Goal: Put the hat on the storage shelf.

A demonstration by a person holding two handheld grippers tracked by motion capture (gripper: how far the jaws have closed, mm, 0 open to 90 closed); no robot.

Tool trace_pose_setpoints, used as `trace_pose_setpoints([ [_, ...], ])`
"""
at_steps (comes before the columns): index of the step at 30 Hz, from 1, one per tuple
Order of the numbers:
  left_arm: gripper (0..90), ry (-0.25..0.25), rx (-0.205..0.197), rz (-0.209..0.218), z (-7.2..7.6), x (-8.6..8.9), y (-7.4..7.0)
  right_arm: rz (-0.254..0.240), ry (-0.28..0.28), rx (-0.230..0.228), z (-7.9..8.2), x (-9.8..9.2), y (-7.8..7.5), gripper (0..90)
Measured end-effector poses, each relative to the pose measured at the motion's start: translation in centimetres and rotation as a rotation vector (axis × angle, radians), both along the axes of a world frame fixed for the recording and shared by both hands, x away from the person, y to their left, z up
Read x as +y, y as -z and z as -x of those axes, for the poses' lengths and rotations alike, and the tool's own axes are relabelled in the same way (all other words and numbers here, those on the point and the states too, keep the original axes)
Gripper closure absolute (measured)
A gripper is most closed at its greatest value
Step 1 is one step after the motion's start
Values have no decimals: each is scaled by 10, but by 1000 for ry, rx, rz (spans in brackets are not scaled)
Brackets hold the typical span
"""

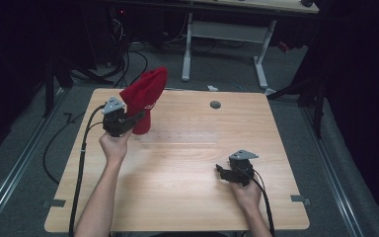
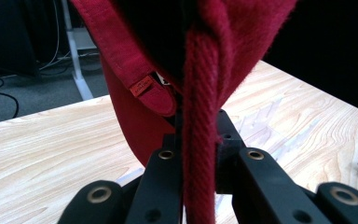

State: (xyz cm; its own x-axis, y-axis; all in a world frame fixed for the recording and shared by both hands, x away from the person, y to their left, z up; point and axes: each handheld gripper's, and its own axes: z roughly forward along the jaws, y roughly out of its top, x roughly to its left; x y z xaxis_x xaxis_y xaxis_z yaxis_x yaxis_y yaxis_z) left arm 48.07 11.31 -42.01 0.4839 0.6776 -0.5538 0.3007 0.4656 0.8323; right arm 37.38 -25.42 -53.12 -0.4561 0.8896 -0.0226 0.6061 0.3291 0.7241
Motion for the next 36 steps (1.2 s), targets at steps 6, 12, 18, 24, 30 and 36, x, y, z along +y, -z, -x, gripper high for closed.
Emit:
trace_pose_setpoints([
  [6, 841, -5, 2, -43, -2, -4, 8, -1, 2, 1, 0, 0, 0, 360],
  [12, 839, -14, -22, -49, -1, -7, 11, -2, 3, 3, 0, 1, 0, 357],
  [18, 837, -21, -15, -25, 0, -3, 17, -3, 3, 3, 1, 1, 0, 354],
  [24, 834, -25, -7, -17, 1, -1, 19, -2, 2, 3, 1, 1, 0, 353],
  [30, 831, -45, 45, -33, 4, 0, 32, -1, 2, 2, 0, 1, 0, 351],
  [36, 827, -47, 70, -11, 8, 2, 37, -2, 2, 2, 1, 1, 0, 351],
])
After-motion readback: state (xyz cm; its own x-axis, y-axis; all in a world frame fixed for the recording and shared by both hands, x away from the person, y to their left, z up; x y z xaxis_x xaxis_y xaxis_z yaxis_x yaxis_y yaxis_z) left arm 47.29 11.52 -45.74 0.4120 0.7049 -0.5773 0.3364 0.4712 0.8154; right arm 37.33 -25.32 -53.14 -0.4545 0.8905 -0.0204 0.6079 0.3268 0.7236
